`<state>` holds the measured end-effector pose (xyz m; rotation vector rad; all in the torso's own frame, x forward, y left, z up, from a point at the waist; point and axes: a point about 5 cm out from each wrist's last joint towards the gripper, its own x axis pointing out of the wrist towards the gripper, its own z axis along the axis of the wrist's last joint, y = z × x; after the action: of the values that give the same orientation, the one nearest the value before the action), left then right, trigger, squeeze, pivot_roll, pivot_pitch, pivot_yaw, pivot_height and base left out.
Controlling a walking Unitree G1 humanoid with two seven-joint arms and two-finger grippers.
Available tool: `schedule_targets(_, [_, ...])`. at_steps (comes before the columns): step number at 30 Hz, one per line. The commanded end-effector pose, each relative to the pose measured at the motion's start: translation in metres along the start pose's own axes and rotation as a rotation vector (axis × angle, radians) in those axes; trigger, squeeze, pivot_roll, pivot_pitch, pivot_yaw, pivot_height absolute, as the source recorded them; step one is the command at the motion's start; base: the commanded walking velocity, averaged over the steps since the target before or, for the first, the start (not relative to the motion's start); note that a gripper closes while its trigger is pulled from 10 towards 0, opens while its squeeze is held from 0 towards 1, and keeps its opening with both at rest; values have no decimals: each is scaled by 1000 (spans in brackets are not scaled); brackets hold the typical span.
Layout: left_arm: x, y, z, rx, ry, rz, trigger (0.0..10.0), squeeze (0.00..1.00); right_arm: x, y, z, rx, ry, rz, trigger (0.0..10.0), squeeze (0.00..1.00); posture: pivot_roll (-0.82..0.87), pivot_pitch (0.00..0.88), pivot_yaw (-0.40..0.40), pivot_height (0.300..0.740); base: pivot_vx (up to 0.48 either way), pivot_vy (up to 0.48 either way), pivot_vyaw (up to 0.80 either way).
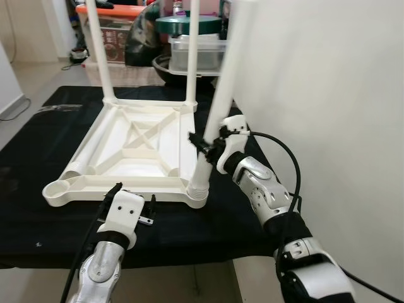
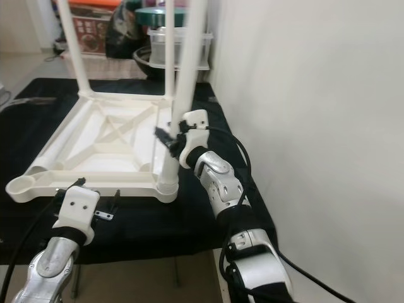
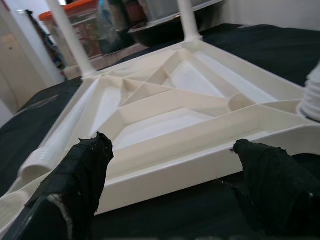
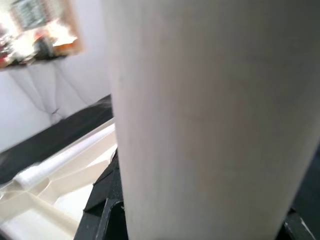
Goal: Building children table
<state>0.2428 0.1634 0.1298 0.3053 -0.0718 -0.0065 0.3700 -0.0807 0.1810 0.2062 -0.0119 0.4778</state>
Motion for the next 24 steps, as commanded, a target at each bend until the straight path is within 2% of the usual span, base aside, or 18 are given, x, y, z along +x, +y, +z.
schedule_targets(1, [-1, 1, -3, 15, 20, -1, 10000, 0, -11, -7, -33, 29, 145, -84, 0, 0, 51, 0, -82, 740, 0, 0, 0])
schedule_targets(5, [0, 3, -5, 26, 29, 4, 10000, 0, -20, 4, -44, -10, 193, -85, 0, 0, 42, 0, -77, 740, 0, 0, 0])
schedule_targets(8, [1, 4, -5, 31, 35, 8, 10000, 0, -22, 0, -45, -7, 195, -136, 0, 0, 45, 0, -79, 740, 0, 0, 0])
schedule_targets(13, [0, 5, -5, 30, 39, 16, 10000, 0, -22, 3, -44, -10, 196, -133, 0, 0, 43, 0, -76, 740, 0, 0, 0])
schedule_targets(15, [-1, 4, -6, 30, 45, 17, 10000, 0, -22, 6, -43, -19, 190, -112, 0, 0, 47, 0, -74, 740, 0, 0, 0])
schedule_targets(18, [-3, 0, -11, 25, 62, 8, 10000, 0, -23, 16, -40, -47, 153, -15, 0, 0, 68, 0, -90, 740, 0, 0, 0])
schedule_targets(24, [4, 1, -10, 27, 53, 9, 10000, 0, -20, 12, -40, -94, 187, 46, 0, 0, 66, 0, -95, 740, 0, 0, 0])
